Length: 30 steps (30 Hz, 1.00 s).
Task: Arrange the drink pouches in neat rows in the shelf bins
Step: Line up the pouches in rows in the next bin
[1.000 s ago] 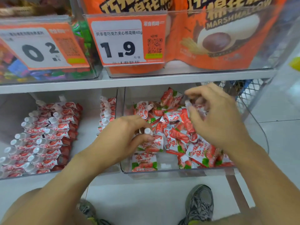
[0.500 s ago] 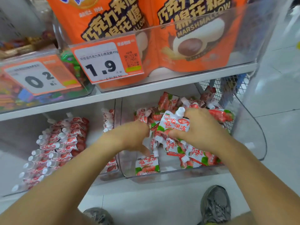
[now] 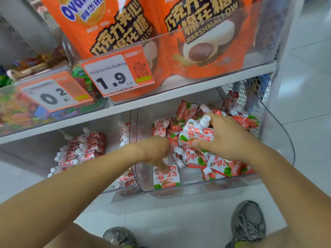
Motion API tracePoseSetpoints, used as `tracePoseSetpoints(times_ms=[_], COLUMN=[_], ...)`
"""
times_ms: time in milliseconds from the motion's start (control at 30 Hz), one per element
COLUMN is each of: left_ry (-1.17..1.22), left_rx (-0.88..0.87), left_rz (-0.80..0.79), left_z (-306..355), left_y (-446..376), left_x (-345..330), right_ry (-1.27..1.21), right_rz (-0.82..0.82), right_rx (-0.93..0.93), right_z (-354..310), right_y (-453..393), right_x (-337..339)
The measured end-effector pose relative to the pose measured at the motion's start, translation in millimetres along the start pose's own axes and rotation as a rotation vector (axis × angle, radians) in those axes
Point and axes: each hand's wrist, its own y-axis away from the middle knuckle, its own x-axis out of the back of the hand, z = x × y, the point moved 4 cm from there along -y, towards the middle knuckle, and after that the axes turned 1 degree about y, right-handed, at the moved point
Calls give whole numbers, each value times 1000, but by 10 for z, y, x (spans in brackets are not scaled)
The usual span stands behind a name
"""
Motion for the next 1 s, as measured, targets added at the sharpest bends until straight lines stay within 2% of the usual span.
tracePoseSetpoints(times_ms=[167,267,367,433,500,567,633,700,800,900,1000], left_ry=[75,111,113,102,263,433,549,676,813,801,785], left_rx=[-164,-214,-239,-242,-270,-194,-49,23,26,25,17], left_rz=[182,316,492,671,887,1034,1047,1031,1066,1087,1077], left_z=[11,-6,73,134,100,-23,-114,-150,-209,-245,-242], left_y=[505,720,939,1063,1146,1186,1190,1156,1095,1085,1108], left_x=[-229,-346,-460,-561,-699,-849,-948,-1005,-1035,-1037,-1029], right_ry=[-100,-130,-190,-92,42,99,125,135,112,114,100], right_rz=[56,32,-68,-181,-280,-326,-354,-443,-553,-474,-493], right_rx=[57,112,170,198,229,243,257,251,238,263,254], right_z=[-67,-241,-414,-466,-483,-496,-513,-533,-578,-625,-670], right_y=[-53,-104,-176,-228,-269,-303,-325,-333,-331,-339,-263], right_x=[-33,-156,-392,-562,-714,-807,-847,-880,-915,-911,-898])
